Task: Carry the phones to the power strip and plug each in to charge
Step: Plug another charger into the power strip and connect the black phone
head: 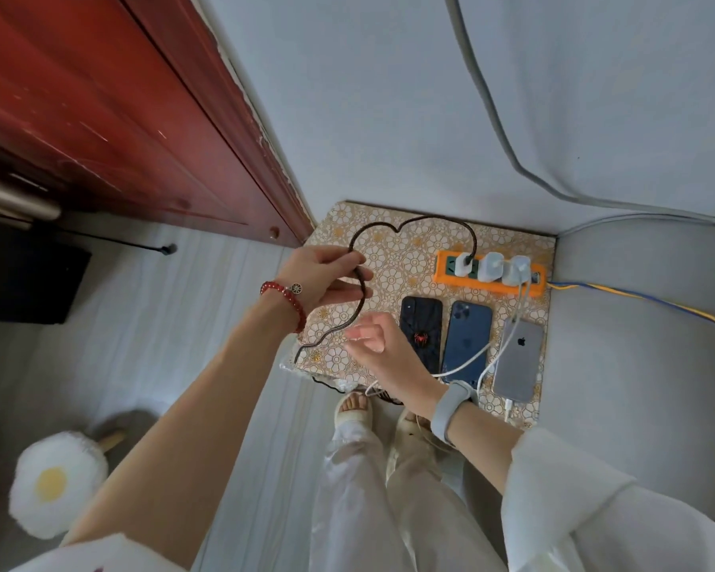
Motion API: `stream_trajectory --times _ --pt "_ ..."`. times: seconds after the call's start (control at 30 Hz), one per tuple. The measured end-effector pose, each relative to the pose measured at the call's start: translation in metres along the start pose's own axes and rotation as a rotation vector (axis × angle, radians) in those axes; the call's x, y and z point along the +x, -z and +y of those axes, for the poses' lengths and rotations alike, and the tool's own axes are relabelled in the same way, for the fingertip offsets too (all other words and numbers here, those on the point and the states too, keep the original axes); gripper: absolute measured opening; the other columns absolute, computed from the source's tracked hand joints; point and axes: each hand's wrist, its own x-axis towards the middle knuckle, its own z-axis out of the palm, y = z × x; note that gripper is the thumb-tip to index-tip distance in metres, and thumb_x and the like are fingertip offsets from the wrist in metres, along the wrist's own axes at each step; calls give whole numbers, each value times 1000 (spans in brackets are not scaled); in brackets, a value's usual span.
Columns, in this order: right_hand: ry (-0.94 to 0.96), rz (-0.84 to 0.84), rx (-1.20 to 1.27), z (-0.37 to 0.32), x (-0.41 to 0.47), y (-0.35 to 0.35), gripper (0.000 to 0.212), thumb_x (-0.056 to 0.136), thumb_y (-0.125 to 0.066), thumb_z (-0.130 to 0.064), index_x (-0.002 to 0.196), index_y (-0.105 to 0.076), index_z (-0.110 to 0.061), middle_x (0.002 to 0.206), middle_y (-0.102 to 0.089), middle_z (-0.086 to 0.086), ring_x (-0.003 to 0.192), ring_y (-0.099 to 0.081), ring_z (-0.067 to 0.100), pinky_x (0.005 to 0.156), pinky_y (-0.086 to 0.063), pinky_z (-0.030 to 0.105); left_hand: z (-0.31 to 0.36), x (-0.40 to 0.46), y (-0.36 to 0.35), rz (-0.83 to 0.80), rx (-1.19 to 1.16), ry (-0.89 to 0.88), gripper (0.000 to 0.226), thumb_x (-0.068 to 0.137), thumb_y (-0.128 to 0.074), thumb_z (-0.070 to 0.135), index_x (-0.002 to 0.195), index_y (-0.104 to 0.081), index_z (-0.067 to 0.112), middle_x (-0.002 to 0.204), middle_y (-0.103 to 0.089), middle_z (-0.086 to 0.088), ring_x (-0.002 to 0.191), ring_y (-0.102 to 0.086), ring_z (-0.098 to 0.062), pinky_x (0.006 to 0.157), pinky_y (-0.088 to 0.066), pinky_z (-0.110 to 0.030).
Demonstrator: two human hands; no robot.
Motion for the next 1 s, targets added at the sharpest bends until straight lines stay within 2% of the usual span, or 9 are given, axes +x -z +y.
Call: stream_trajectory --times 0.17,0.3,0.4,0.47,0.53,0.63,0.73,0.87,1.0 --pt "85 -54 -136 -11 6 -3 10 87 -56 -19 94 -63 -17 90 -66 -2 79 -57 4 86 -48 33 -2 -6 -2 -6 -3 -16 7 86 -57 15 85 -64 12 69 -74 2 67 -72 -19 55 -57 -18" --pt "107 -58 -200 -9 -1 7 15 88 -56 -17 91 -65 -5 76 -63 -2 72 -58 10 80 -48 32 -10 -9 12 72 -27 -56 17 90 -51 12 99 -64 10 82 -74 2 71 -71 -14 57 -55 -17" --pt "83 -8 79 -18 -4 25 10 87 -56 -8 87 -65 -5 77 -66 6 73 -63 20 72 -54 25 -39 -15 23 139 270 -37 34 89 -43 0 119 -54 9 111 -65 -3 90 -63 -13 79 -53 -25" --pt "98 13 277 -31 -2 37 10 85 -56 -4 85 -66 -6 74 -69 6 71 -66 18 67 -57 22 -71 -27 20 26 514 12 39 87 -44 -1 121 -54 15 122 -59 -4 100 -54 -17 85 -44 -25" --pt "121 36 409 -43 2 46 11 83 -58 -3 83 -69 -6 71 -71 6 69 -67 18 65 -57 21 -100 -41 10 -63 675 38 32 89 -46 8 117 -56 16 122 -59 -5 101 -54 -19 83 -43 -26" --pt "123 69 568 -50 6 50 13 83 -58 -5 81 -70 -8 70 -72 5 70 -67 20 65 -57 23 -113 -48 0 138 758 -32 19 92 -43 16 96 -62 12 101 -67 -6 91 -60 -22 82 -46 -29" --pt "47 51 567 -37 8 47 16 87 -54 -6 96 -67 -8 85 -71 7 82 -68 23 74 -57 29 -101 -52 1 222 353 -10 25 92 -40 5 75 -57 12 77 -66 -4 82 -63 -24 77 -52 -32" --pt "-69 -202 -37 -9 -6 29 48 88 -43 1 128 -47 -25 136 -50 0 124 -47 14 107 -38 38 -68 -67 12 198 -309 -97 26 95 -35 7 79 -55 9 68 -69 -2 73 -71 -20 58 -58 -24" --pt "44 -462 -350 -1 -18 -1 47 88 -47 -6 131 -41 -25 143 -34 -8 127 -27 1 103 -18 13 -37 -77 20 58 -661 -202 29 96 -29 13 82 -54 11 67 -70 3 74 -71 -13 56 -58 -20"
